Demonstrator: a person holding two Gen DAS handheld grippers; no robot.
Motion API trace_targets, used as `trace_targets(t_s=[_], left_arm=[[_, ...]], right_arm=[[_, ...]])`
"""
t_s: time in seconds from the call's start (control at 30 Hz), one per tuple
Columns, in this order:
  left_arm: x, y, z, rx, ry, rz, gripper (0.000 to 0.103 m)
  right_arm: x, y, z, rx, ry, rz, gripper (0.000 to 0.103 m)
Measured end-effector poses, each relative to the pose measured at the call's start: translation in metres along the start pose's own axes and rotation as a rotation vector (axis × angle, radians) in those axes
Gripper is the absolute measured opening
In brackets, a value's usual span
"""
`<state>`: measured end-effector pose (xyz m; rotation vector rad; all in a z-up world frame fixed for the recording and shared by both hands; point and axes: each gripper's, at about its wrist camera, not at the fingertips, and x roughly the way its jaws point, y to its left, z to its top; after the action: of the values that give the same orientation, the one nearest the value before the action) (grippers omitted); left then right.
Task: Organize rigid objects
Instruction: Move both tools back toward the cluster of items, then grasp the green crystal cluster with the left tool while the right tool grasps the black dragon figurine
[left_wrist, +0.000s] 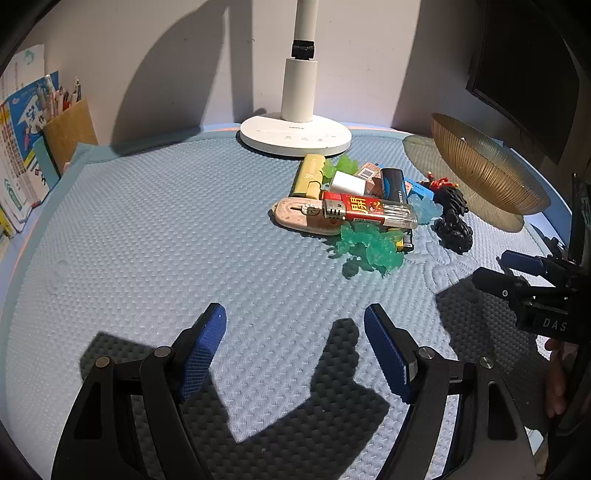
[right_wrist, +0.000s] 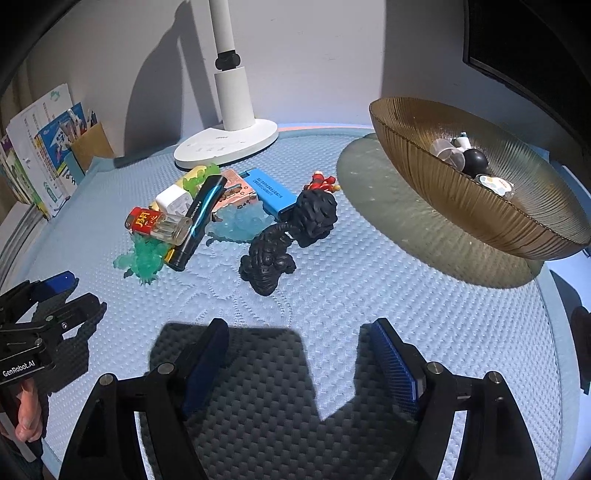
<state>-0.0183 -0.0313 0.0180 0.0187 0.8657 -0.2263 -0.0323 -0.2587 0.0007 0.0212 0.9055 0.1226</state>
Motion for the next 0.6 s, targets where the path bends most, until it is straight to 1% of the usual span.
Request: trace_targets(t_s=[0.1,0.2,0.27,0.3,0.37,0.4,0.5,0.53,0.57,0.6], left_arm=[[-0.001,0.001,0.001,-0.002,-0.003,-0.002,0.076],[-0.001,0.002,0.002,-0.026,0.006,-0.013,0.076],[-0.003,0.002,0.006,-0.062,0.009,-0.072,0.076],[-0.004,-0.001,0.011,-0.085,0.008,-0.114,0.076],[-0.004,-0.008,0.019,-0.082,0.01,-0.142,0.076],[-0.002,-0.014,0.024,-0.07,0.017,-0.145,0.076],[0.014,-0.027,0.037,-0.055,0.056,-0.147,0.075],[0.021,-0.03,0.04,-0.052,0.064,-0.148,0.075],[0.025,-0.033,0.04,-0.049,0.07,-0.15,0.075],[0.031,-0.035,0.042,-0.045,0.077,-0.153,0.071]], right_arm=[[0.0,0.0,0.0,-0.003,-0.002,0.002,0.078],[0.0,-0.001,0.0,-0.004,-0.005,0.001,0.078],[0.001,-0.001,0.001,-0.005,-0.003,0.003,0.078],[0.001,-0.001,0.001,-0.004,-0.003,0.004,0.078],[-0.001,-0.002,0.001,0.002,-0.004,0.008,0.078],[-0.003,-0.004,0.002,0.013,-0.004,0.018,0.078],[-0.008,-0.015,0.008,0.09,0.014,0.126,0.078],[-0.011,-0.018,0.01,0.114,0.006,0.149,0.078],[-0.014,-0.02,0.014,0.123,-0.009,0.152,0.078],[-0.015,-0.02,0.018,0.119,-0.017,0.145,0.078]])
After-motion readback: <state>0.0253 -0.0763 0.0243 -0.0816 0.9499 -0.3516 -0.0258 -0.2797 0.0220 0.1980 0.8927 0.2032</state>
